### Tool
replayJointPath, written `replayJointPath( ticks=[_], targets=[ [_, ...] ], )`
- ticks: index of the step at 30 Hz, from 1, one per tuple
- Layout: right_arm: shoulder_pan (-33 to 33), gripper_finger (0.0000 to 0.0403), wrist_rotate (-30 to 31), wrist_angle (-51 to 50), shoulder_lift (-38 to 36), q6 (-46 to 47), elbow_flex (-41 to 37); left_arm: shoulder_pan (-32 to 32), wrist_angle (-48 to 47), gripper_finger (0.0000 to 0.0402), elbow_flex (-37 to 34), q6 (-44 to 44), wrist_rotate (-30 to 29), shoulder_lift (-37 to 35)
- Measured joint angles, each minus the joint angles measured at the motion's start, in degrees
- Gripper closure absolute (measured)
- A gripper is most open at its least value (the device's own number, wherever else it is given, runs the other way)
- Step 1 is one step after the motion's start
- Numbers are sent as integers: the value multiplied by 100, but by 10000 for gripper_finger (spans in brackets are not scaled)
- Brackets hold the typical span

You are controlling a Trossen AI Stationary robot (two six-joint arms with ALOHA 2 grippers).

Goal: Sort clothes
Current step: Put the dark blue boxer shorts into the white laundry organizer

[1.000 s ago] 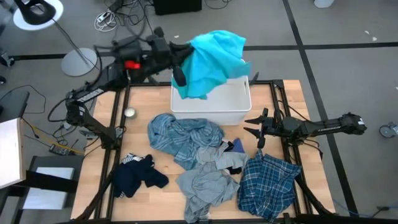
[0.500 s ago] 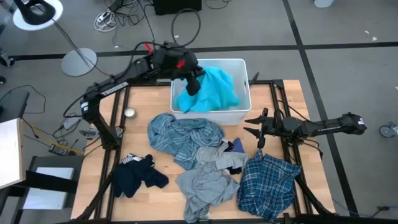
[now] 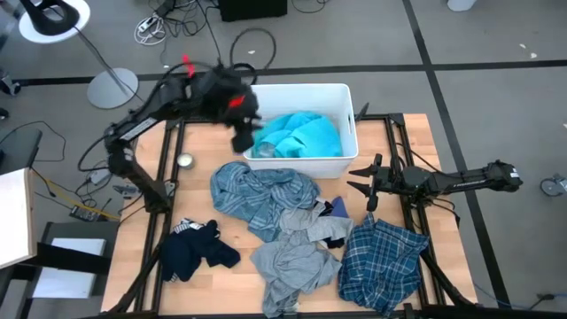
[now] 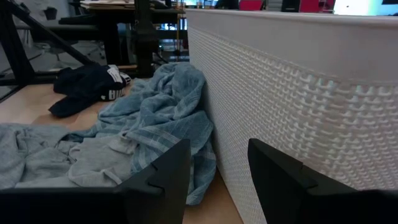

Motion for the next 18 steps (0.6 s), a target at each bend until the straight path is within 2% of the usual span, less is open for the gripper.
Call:
replayJointPath(
  ticks=[3,10,18],
  targets=[
    [0,241,0,0,0,0,-1,-570,29,270,-372,-211,-68,-471],
    [0,240,0,0,-1,0,0,-2120,531,270,-1921,-1120,-1028,-1688],
    [0,241,0,0,0,0,0,-3479,259,270,-3594,-3185,-1417,-2575]
  ],
)
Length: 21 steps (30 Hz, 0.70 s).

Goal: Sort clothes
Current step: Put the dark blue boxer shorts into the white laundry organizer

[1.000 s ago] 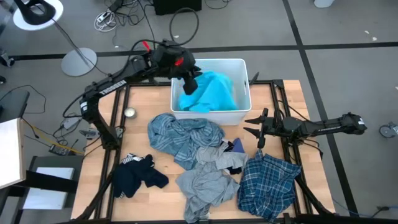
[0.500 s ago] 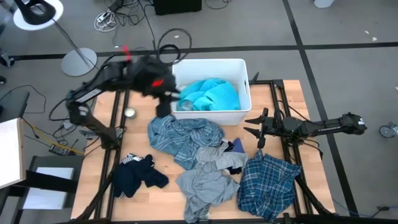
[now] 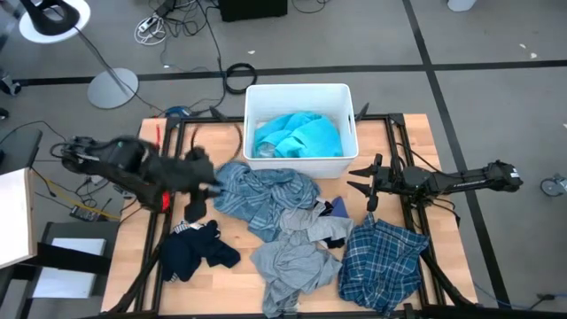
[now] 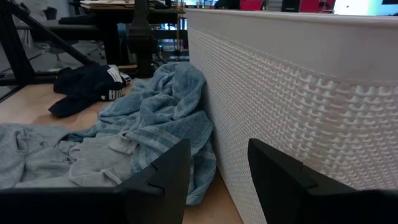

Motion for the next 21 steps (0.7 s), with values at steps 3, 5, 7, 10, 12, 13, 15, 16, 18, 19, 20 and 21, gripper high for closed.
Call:
replayJointPath(
  ticks=[3,5,7,10,12,13,15,16,18,19,20,21],
  targets=[
    [0,241,0,0,-2,0,-1,-477,-178,270,-820,-853,-51,-142],
    [0,241,0,0,-2,0,-1,-798,-153,270,-1399,-1333,-7,-154],
    [0,241,0,0,-2,0,-1,-1110,-77,270,-1980,-1716,66,-146],
    [0,241,0,0,0,0,-1,-1522,395,270,-2831,-2170,115,-154],
    [0,241,0,0,0,0,-1,-1773,745,270,-3381,-2488,209,-150],
    [0,241,0,0,-2,0,1,-1873,954,270,-3631,-2619,273,-151],
    [0,241,0,0,-1,0,0,-2010,1479,270,-4115,-2866,414,-153],
    [0,241,0,0,0,0,-1,-2042,1700,270,-4350,-2967,454,-152],
    [0,241,0,-1,-1,0,-1,-2070,2136,270,-4767,-3148,523,-152],
    [0,241,0,0,-2,0,0,-2072,2409,270,-4957,-3225,577,-152],
    [0,241,0,0,-2,0,-1,-2072,2693,270,-5153,-3326,652,-152],
    [0,241,0,0,-2,0,1,-2071,2964,270,-5340,-3415,682,-152]
  ],
)
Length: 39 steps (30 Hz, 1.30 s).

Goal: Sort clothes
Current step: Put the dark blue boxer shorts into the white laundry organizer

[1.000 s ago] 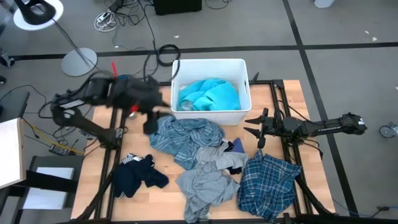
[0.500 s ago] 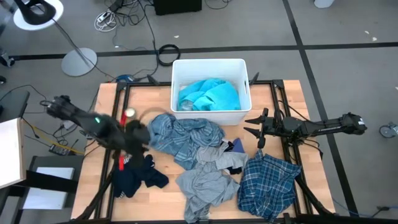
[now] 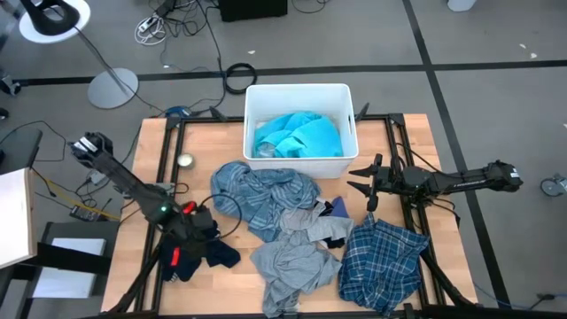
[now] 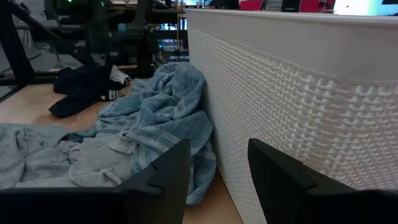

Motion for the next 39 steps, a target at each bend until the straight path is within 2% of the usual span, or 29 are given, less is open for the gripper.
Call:
replayJointPath(
  ticks=[3,5,8,10,12,14,19,24,28,32,36,39],
  targets=[
    [0,241,0,0,2,0,-2,8,668,272,-470,-231,72,0],
    [0,241,0,0,2,0,-2,10,844,288,-645,-540,90,0],
    [0,241,0,0,1,0,-1,10,993,365,-603,-518,202,-14],
    [0,240,0,0,1,1,-1,36,898,388,-301,-224,457,-104],
    [0,241,0,0,1,0,-1,128,436,395,276,78,584,-155],
    [0,241,0,0,0,0,-2,218,-411,398,1017,378,450,-183],
    [0,241,0,0,0,0,-1,350,-2178,400,3290,1218,-744,-197],
    [0,241,0,0,0,0,0,684,-2367,400,5178,2444,-1839,-193],
    [0,241,0,0,1,0,-2,1126,-1656,401,6314,3963,-2391,-98],
    [0,241,0,0,2,0,-2,1818,-169,401,6981,5849,-2704,86],
    [0,241,0,0,2,0,-2,2621,1431,401,7375,7388,-2588,470],
    [0,241,0,0,2,0,-2,3230,2197,401,7585,7919,-2239,888]
  ],
)
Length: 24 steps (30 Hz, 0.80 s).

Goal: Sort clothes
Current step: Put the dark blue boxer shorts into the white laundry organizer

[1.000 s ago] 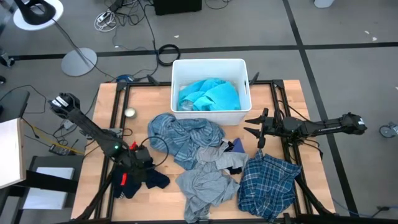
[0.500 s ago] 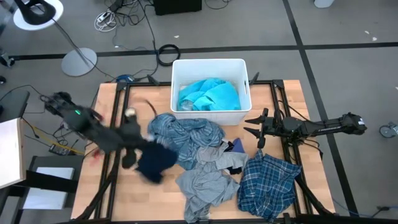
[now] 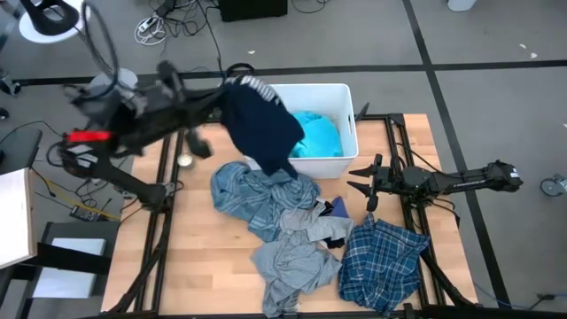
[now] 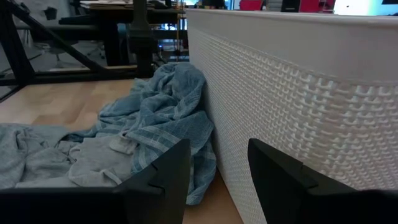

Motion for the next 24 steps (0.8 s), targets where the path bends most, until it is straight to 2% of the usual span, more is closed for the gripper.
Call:
replayJointPath(
  ticks=[6,11,16,19,24],
  targets=[
    [0,240,0,0,0,0,0,1149,-162,401,605,-169,953,1056],
    [0,241,0,0,0,0,1,1821,-1096,401,1553,-312,1353,1933],
    [0,241,0,0,-1,0,0,2377,-2060,401,2543,-659,2185,2548],
    [0,241,0,0,-2,2,2,2570,-2692,401,2651,-701,2370,2766],
    [0,241,0,0,-2,0,0,2863,-3282,397,2311,-600,2692,3248]
  ],
)
